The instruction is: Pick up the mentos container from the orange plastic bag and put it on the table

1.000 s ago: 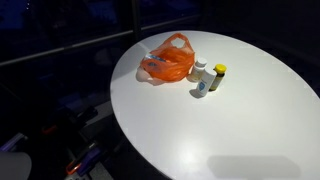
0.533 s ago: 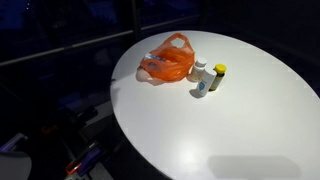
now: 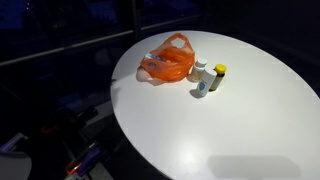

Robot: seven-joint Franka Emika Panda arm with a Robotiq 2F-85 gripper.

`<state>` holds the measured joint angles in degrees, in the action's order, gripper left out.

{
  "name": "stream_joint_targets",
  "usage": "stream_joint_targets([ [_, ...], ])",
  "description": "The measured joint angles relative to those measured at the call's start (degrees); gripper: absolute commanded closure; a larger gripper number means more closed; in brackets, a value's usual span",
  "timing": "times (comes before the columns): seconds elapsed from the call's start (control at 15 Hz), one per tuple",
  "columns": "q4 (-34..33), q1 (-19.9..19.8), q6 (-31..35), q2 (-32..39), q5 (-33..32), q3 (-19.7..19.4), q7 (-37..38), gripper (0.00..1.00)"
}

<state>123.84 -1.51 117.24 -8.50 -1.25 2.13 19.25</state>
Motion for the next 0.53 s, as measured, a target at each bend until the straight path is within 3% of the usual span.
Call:
stream_joint_targets([
  [0.53, -0.02, -1.03, 3.92, 6.26, 0.24, -3.25, -0.30, 0.00],
])
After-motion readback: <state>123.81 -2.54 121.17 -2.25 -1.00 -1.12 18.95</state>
